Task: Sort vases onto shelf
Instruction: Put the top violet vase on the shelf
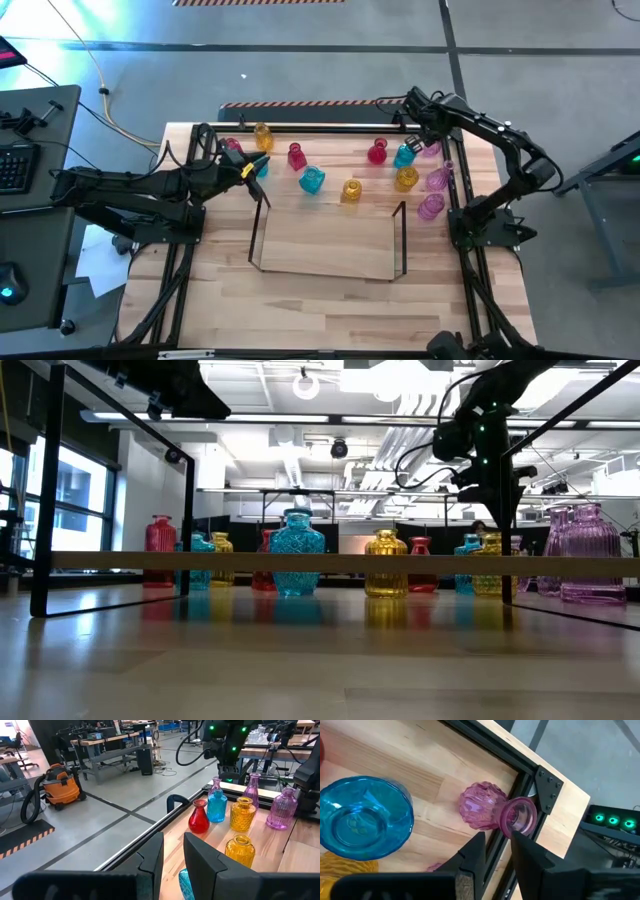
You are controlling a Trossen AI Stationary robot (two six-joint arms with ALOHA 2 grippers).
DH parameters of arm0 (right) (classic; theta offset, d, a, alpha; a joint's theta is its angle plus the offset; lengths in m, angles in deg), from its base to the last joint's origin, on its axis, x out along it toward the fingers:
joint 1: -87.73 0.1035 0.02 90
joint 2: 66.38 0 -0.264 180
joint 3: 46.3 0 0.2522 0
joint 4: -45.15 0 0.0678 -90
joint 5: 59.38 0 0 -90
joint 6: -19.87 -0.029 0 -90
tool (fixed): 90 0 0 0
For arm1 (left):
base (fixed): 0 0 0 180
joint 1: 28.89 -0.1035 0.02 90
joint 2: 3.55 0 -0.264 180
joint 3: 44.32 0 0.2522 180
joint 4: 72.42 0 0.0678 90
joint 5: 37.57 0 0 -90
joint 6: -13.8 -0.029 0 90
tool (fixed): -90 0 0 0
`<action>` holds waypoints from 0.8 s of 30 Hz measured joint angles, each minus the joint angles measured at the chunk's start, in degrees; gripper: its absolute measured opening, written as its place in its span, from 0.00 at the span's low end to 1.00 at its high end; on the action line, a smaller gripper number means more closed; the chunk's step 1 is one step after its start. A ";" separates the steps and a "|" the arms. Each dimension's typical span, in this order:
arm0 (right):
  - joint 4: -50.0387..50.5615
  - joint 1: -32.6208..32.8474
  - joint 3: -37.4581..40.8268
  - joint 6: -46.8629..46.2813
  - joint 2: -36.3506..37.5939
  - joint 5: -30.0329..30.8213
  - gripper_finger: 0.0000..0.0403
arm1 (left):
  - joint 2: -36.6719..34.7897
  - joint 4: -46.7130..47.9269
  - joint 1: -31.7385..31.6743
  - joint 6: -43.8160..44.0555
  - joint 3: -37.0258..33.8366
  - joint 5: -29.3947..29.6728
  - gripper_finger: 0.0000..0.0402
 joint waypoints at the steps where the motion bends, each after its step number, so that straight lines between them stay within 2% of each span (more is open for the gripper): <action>1: -0.07 0.00 0.00 0.16 0.00 0.00 0.19 | 0.00 0.00 0.00 0.00 0.00 0.00 0.17; 5: -0.40 0.00 0.00 2.98 0.00 0.18 0.19 | 0.00 0.00 0.00 0.02 0.00 0.00 0.17; 12: -0.99 -0.04 0.00 1.09 0.02 0.84 0.19 | 0.00 0.00 0.00 0.08 0.00 0.00 0.17; 17: -1.40 -0.04 0.00 1.10 0.02 4.11 0.19 | 0.00 0.12 0.02 0.11 0.00 -0.01 0.17; 24: -1.80 -0.04 0.00 -0.25 0.02 1.83 0.25 | 0.00 0.20 0.02 0.09 0.00 -0.17 0.17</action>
